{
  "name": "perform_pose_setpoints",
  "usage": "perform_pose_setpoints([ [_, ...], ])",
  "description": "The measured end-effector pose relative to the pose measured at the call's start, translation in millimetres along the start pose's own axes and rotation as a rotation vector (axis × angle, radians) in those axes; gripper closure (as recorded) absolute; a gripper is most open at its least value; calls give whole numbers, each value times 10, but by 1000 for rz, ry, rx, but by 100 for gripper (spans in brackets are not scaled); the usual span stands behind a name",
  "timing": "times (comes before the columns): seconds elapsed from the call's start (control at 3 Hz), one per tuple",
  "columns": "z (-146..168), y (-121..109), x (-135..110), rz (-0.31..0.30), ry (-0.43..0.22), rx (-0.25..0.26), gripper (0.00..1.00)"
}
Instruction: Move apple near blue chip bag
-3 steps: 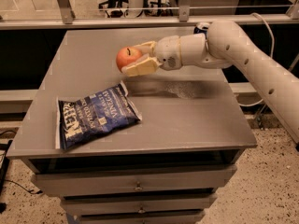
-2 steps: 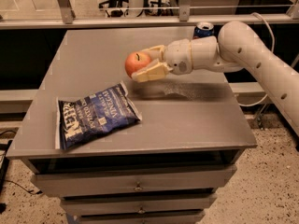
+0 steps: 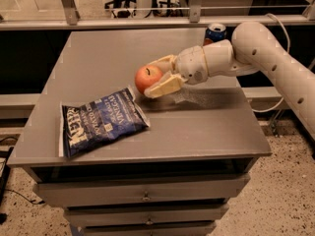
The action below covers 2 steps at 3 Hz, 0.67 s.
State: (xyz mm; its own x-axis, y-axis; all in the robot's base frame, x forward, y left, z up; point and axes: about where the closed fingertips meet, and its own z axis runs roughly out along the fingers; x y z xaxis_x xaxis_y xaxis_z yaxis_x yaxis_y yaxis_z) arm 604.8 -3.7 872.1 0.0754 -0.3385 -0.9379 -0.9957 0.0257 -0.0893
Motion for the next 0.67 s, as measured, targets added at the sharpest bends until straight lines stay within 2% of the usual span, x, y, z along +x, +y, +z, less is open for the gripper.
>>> perform_pose_setpoints([
  [0.67, 143, 121, 9, -33, 37, -77, 35],
])
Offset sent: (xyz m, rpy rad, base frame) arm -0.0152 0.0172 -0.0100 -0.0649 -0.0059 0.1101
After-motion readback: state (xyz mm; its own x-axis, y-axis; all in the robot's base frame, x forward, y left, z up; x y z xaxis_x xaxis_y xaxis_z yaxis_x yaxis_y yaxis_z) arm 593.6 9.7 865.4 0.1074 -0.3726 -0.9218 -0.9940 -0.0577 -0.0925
